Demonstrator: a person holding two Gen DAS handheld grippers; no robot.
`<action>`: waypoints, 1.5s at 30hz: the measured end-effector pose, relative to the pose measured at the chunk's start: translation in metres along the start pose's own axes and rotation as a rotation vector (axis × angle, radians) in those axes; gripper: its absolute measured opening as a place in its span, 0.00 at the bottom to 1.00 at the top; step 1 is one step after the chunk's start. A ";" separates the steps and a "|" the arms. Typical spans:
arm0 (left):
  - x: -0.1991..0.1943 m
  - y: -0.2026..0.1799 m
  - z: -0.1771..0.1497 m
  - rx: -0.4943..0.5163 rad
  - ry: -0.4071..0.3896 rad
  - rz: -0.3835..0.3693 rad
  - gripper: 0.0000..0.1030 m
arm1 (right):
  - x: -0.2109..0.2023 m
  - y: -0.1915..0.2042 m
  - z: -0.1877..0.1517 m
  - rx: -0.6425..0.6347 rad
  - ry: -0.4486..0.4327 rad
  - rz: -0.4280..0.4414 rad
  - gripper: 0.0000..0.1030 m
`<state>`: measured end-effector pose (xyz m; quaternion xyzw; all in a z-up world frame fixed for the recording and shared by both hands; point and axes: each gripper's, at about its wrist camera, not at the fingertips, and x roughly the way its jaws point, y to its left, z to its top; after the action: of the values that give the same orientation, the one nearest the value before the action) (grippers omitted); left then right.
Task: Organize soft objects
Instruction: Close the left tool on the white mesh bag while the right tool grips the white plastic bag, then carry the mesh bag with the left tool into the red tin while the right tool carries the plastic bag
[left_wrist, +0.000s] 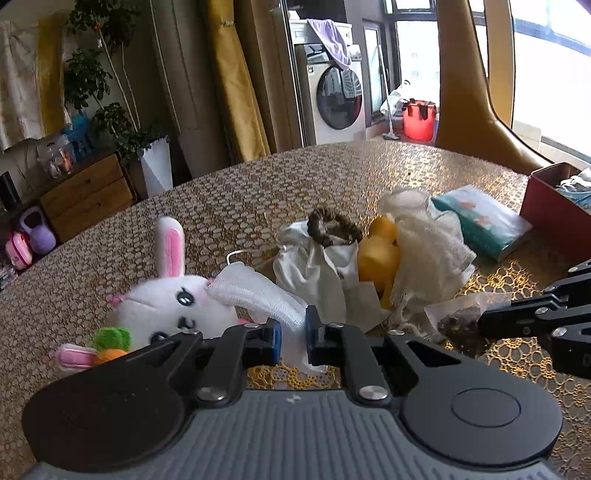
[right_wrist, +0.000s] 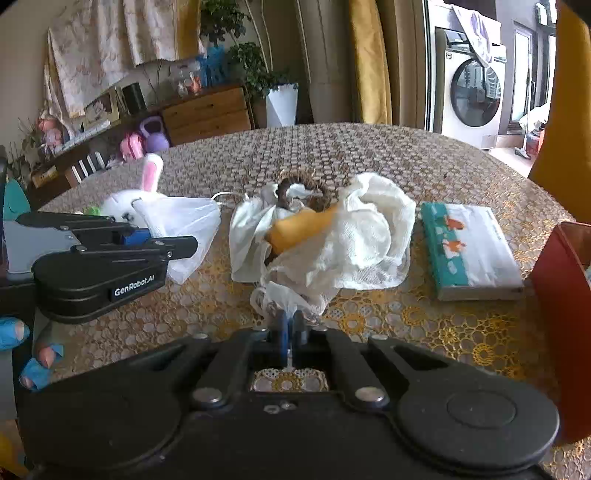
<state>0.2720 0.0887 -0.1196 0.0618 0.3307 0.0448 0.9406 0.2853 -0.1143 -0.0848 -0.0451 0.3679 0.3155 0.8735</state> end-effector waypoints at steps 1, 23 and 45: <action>-0.003 0.000 0.001 -0.001 -0.004 -0.001 0.12 | -0.004 0.001 0.001 0.002 -0.007 0.000 0.01; -0.099 -0.017 0.036 -0.083 -0.094 -0.142 0.11 | -0.116 -0.008 -0.002 0.085 -0.162 -0.022 0.01; -0.165 -0.128 0.079 0.053 -0.198 -0.342 0.11 | -0.209 -0.072 -0.020 0.174 -0.284 -0.142 0.01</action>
<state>0.1989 -0.0649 0.0243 0.0334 0.2435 -0.1309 0.9604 0.2042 -0.2859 0.0299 0.0498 0.2624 0.2234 0.9374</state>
